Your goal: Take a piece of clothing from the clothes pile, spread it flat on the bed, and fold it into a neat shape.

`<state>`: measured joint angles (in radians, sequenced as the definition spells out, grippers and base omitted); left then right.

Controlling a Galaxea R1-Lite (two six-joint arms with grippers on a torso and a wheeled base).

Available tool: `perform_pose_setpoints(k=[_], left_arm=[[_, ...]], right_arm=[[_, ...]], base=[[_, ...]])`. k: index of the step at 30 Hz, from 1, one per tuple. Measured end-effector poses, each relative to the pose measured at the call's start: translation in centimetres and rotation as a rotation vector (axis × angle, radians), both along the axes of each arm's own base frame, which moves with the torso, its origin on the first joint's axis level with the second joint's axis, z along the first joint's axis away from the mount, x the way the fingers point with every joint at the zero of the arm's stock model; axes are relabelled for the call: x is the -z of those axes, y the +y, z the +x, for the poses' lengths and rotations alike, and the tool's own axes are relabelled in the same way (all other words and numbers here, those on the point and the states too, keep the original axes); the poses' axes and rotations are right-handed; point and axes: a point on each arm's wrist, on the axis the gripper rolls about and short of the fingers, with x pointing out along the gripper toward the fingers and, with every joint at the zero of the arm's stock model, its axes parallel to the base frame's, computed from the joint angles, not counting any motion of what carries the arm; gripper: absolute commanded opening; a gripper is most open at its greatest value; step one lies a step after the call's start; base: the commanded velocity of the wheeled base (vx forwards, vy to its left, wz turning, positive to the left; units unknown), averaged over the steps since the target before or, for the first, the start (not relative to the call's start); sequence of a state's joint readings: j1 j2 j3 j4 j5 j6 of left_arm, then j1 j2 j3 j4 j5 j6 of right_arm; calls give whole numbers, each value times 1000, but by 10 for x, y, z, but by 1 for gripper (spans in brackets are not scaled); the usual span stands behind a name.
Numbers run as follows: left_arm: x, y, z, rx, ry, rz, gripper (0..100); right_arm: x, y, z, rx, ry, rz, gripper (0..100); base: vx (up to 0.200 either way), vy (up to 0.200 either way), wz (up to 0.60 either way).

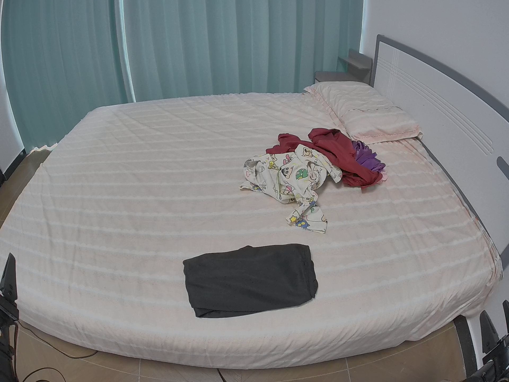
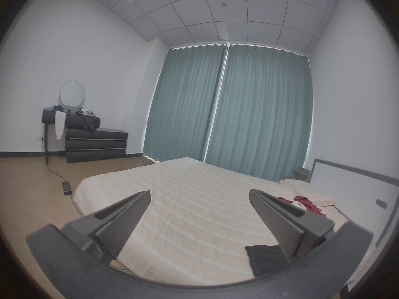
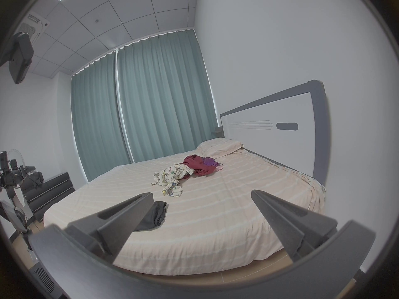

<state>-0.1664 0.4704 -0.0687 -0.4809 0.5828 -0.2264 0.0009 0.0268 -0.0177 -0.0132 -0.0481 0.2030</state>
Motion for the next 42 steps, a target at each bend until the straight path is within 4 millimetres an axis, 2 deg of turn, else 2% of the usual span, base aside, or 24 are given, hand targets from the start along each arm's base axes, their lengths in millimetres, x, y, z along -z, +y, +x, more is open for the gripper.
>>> perform_pose_setpoints(k=[5, 12, 16, 20, 23, 27, 33, 38, 42], left_arm=[[14, 2, -12, -31, 38, 49, 100], [27, 4, -25, -61, 51, 103, 100], [30, 4, -31, -98, 39, 142, 100], [35, 3, -39, -101, 28, 197, 100], [43, 2, -43, -46, 52, 229, 100], [54, 0, -45, 22, 106, 242, 100], [57, -5, -46, 241, 77, 254, 100], [58, -7, -46, 344, 65, 258, 100], [62, -8, -46, 379, 94, 266, 100]], right_arm=[[0, 0, -1, -7, -13, -45, 100], [-4, 3, -2, -132, -70, -302, 100], [-5, 4, -2, -142, -74, -308, 100], [-3, 1, -1, -33, -39, -272, 100], [-2, 0, -1, 16, -24, -245, 100], [-1, 1, -1, -16, -25, -217, 100], [-1, 1, -1, -49, -29, -161, 100], [-1, -2, -2, 104, -8, -181, 100], [-1, -5, -2, 244, 20, -278, 100]], base=[[0, 0, 0], [0, 0, 0], [0, 0, 0], [0, 0, 0], [0, 0, 0], [0, 0, 0], [0, 0, 0], [0, 0, 0], [0, 0, 0]])
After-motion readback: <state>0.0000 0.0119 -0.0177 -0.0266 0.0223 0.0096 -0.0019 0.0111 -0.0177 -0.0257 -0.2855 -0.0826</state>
